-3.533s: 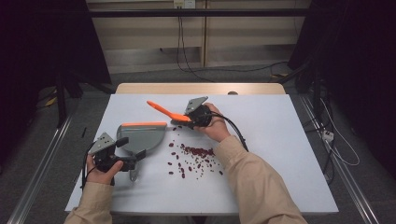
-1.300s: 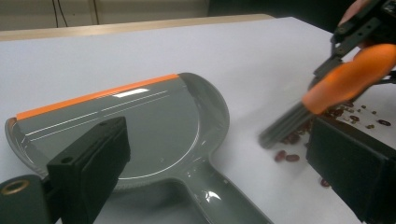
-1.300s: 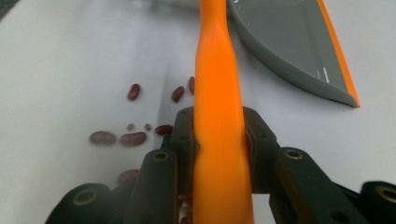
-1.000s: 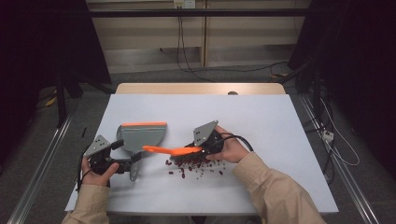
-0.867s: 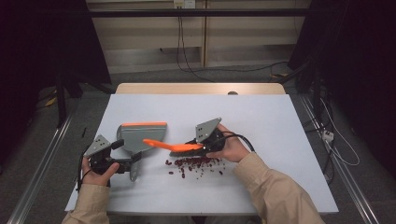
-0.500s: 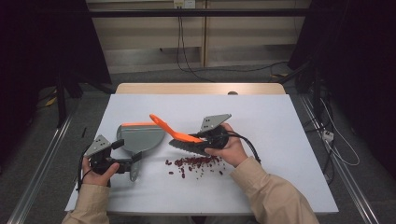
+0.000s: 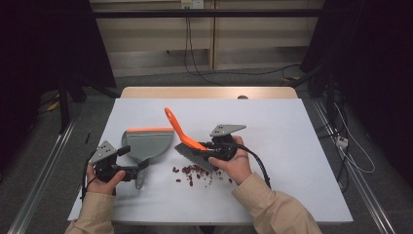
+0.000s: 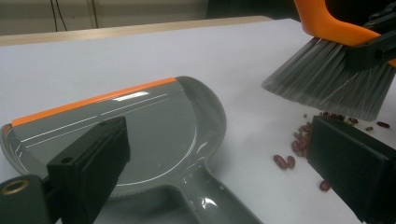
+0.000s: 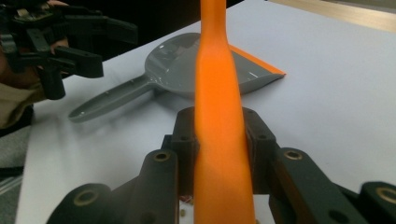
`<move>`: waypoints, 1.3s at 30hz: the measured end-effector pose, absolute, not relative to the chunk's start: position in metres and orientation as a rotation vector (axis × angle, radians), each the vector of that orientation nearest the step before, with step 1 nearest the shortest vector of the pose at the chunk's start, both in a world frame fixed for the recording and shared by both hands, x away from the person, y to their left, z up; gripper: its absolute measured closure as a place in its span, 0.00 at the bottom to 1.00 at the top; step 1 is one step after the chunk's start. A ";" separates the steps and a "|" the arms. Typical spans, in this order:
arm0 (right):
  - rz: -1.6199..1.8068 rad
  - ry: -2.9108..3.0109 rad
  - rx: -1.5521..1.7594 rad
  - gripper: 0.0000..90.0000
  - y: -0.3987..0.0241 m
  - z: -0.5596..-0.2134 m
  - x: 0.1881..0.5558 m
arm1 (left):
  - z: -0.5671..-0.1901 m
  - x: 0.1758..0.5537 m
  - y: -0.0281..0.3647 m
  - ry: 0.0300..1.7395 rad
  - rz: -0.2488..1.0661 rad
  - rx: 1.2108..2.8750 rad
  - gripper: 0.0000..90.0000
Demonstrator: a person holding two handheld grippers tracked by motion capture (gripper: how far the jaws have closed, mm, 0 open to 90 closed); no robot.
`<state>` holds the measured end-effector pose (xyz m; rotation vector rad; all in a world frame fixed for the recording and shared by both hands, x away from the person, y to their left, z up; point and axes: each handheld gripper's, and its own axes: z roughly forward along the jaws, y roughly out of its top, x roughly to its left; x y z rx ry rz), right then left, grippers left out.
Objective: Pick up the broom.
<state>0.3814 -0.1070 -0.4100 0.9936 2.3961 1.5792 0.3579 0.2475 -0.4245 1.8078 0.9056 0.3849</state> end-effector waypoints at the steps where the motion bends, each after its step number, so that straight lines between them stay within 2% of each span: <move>1: 1.587 2.392 1.006 0.79 -0.105 -0.410 0.379 | -0.425 0.358 0.247 0.910 0.382 1.802 0.07; 18: 1.705 2.447 1.167 0.79 -0.061 -0.432 0.353 | -0.423 0.357 0.248 0.903 0.397 1.813 0.07; 22: 1.627 2.467 1.236 0.79 -0.055 -0.438 0.353 | -0.424 0.357 0.247 0.904 0.395 1.811 0.07; 39: 1.408 2.406 1.439 0.79 -0.094 -0.438 0.362 | -0.423 0.357 0.247 0.900 0.402 1.812 0.07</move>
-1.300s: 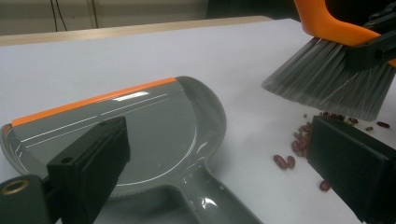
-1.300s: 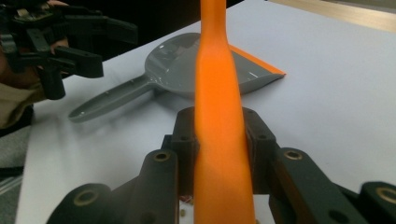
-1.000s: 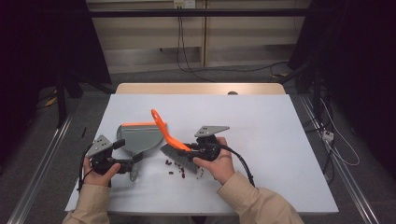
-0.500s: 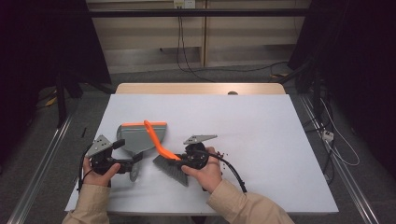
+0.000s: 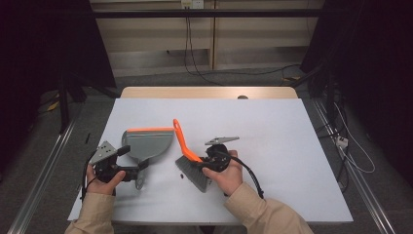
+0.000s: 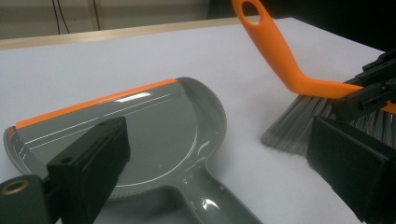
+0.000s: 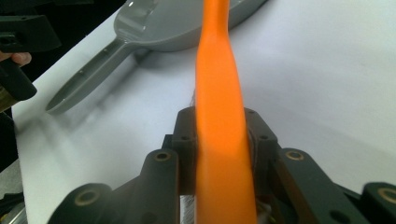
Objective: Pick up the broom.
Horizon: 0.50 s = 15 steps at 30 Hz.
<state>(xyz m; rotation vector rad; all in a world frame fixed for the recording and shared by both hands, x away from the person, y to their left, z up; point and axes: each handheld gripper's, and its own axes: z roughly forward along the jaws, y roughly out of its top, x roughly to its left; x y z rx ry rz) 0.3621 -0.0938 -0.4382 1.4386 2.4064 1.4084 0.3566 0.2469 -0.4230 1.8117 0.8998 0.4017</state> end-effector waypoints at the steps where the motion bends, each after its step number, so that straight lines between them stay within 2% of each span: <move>1: 1.408 2.402 1.441 0.79 -0.097 -0.438 0.362 | -0.423 0.356 0.247 0.899 0.401 1.814 0.07; 15: 1.373 2.347 1.489 0.79 -0.129 -0.434 0.360 | -0.424 0.357 0.244 0.898 0.401 1.815 0.07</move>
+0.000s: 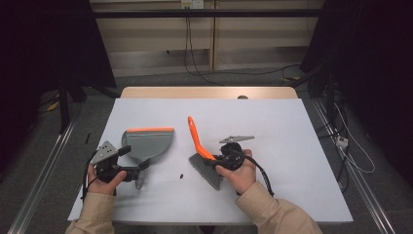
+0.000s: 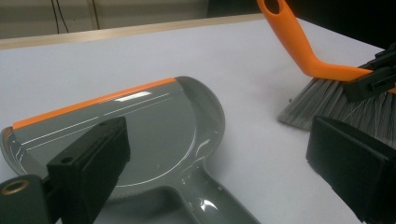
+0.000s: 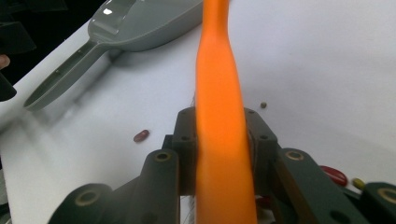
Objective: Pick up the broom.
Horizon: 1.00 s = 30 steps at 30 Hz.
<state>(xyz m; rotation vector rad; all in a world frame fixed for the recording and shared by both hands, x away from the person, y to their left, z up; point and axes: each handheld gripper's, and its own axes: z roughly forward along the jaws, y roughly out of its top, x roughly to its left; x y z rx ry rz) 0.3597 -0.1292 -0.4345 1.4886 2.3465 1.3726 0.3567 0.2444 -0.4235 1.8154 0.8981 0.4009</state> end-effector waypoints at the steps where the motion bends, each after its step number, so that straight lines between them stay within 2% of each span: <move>1: 1.373 2.343 1.488 0.79 -0.131 -0.434 0.360 | -0.423 0.357 0.245 0.896 0.403 1.821 0.07; 8: 1.471 2.307 1.471 0.79 -0.131 -0.423 0.360 | -0.423 0.357 0.243 0.896 0.400 1.820 0.07; 14: 1.524 2.342 1.428 0.79 -0.105 -0.416 0.361 | -0.423 0.357 0.244 0.901 0.402 1.813 0.07; 24: 1.593 2.437 1.432 0.79 -0.058 -0.428 0.361 | -0.423 0.357 0.248 0.909 0.393 1.801 0.07; 30: 1.495 2.457 1.494 0.79 -0.058 -0.439 0.367 | -0.423 0.357 0.248 0.908 0.396 1.802 0.07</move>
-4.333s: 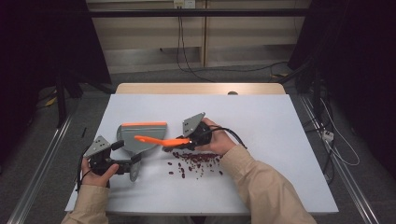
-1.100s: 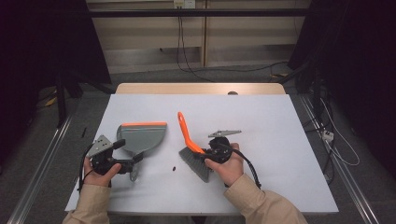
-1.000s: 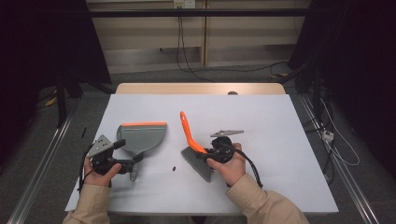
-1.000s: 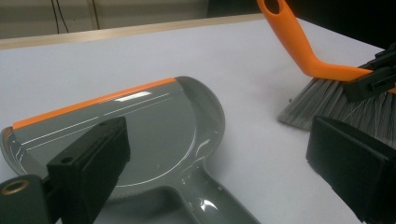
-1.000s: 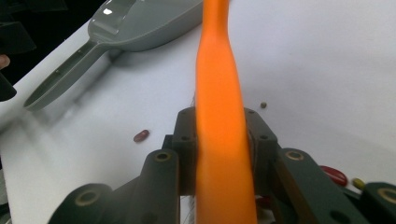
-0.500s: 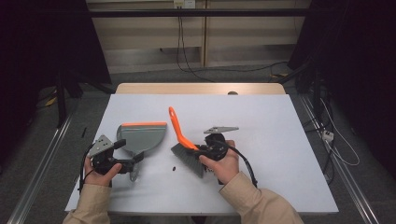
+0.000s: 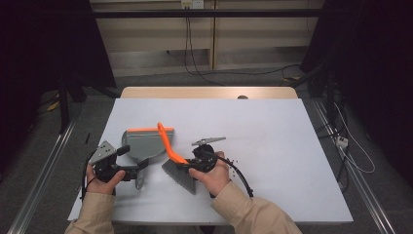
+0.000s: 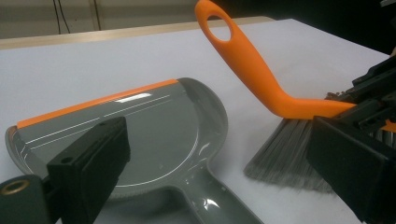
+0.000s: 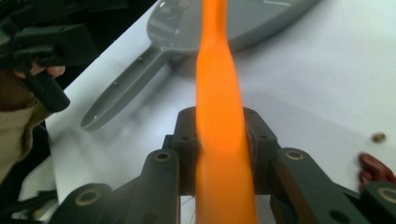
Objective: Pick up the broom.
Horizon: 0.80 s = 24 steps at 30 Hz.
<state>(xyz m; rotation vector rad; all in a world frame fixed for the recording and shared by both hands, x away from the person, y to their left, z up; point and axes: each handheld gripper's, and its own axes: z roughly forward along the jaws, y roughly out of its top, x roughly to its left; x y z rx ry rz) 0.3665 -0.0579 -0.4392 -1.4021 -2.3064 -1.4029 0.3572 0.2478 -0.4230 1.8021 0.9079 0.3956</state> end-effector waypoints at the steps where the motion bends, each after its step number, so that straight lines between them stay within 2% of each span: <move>1: -1.401 -2.319 -1.418 0.79 -0.061 -0.439 0.367 | -0.423 0.357 0.248 0.908 0.397 1.801 0.07; 24: -1.420 -2.300 -1.638 0.79 -0.124 -0.441 0.365 | -0.424 0.357 0.245 0.902 0.399 1.815 0.07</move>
